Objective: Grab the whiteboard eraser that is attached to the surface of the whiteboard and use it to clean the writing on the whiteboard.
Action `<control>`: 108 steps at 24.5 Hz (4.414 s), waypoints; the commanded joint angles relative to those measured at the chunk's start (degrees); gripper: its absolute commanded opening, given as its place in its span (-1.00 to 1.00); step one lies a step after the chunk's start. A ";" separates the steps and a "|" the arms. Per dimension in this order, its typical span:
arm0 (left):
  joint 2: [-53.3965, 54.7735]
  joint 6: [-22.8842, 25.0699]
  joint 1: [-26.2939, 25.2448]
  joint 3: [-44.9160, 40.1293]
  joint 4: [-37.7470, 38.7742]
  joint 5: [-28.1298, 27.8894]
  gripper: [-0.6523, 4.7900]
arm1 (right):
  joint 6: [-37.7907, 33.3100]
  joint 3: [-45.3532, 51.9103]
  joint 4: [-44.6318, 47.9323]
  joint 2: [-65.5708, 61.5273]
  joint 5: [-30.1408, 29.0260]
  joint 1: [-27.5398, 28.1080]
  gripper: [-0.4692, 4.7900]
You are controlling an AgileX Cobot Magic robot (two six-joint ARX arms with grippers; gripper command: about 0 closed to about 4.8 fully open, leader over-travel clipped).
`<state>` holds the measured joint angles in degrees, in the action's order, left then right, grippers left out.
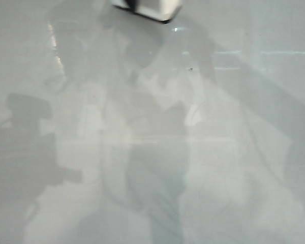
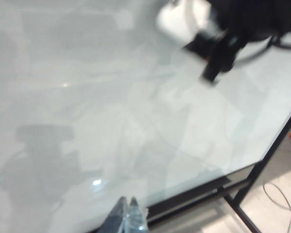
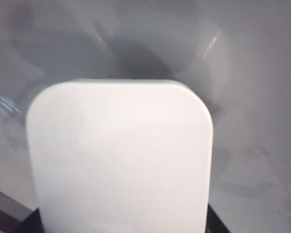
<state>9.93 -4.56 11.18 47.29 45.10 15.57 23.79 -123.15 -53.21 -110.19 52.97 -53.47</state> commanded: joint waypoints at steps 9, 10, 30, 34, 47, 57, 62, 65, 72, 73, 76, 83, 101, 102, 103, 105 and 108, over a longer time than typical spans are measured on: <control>0.07 3.91 0.02 0.09 -2.34 -3.82 -0.78 | -8.61 0.09 0.24 18.08 -11.02 -0.07 -0.26; 0.07 3.91 0.02 0.09 -2.32 -3.85 -0.78 | -9.31 0.11 0.13 19.45 -11.28 -0.46 -0.26; 0.04 3.91 0.02 -4.59 -3.74 -5.92 -0.78 | -4.20 64.57 48.24 64.74 -10.69 -3.91 -0.31; 0.02 3.82 0.02 -4.59 -3.63 -5.03 -0.78 | -3.23 77.15 67.06 64.81 -11.87 3.04 -0.31; 0.02 3.85 0.04 -4.57 -3.65 -5.05 -0.78 | -13.16 85.40 91.27 47.08 -29.38 25.09 -0.31; -0.04 3.89 0.04 -4.57 -3.61 -5.05 -0.78 | -13.11 85.37 105.11 33.44 -30.60 27.28 -0.31; -0.04 3.87 0.04 -4.57 -3.61 -4.85 -0.78 | -13.14 85.37 105.46 32.83 -30.82 30.62 -0.31; -0.04 3.89 0.04 -4.57 -3.63 -4.83 -0.78 | -13.53 85.35 105.35 32.79 -35.45 34.45 -0.31; -0.04 3.89 0.04 -4.57 -3.65 -4.83 -0.78 | -13.53 85.26 106.03 30.73 -40.92 36.48 -0.31; -0.04 3.89 0.04 -4.57 -3.67 -4.83 -0.78 | -13.51 85.11 106.27 30.23 -40.89 36.52 -0.31; -0.04 3.89 0.04 -4.57 -3.67 -4.83 -0.78 | -13.53 84.21 106.22 28.89 -40.94 36.98 -0.31; -0.04 3.69 0.04 -4.55 -3.67 -3.63 -0.78 | -15.04 81.33 106.16 26.73 -41.11 37.38 -0.17; -0.04 3.96 0.04 -4.57 -4.11 -3.58 -0.78 | -21.49 81.66 77.92 41.35 -37.83 34.60 1.00; -0.04 4.00 0.04 -4.57 -4.09 -3.93 -0.78 | -21.49 81.66 76.11 42.75 -37.18 33.97 1.00; -0.04 4.11 0.04 -4.57 -4.07 -3.98 -0.78 | -21.49 81.66 74.03 44.52 -36.41 33.05 1.00; -0.04 4.13 0.04 -4.57 -4.09 -4.04 -0.78 | -21.49 81.66 70.79 47.52 -35.23 31.32 1.00; -0.04 4.15 0.04 -4.79 -4.04 -5.38 -0.78 | -22.53 81.66 63.30 53.22 -34.67 28.30 0.25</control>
<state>9.89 -0.86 11.18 42.57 41.98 10.92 2.28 -41.25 13.47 -58.83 17.85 -24.29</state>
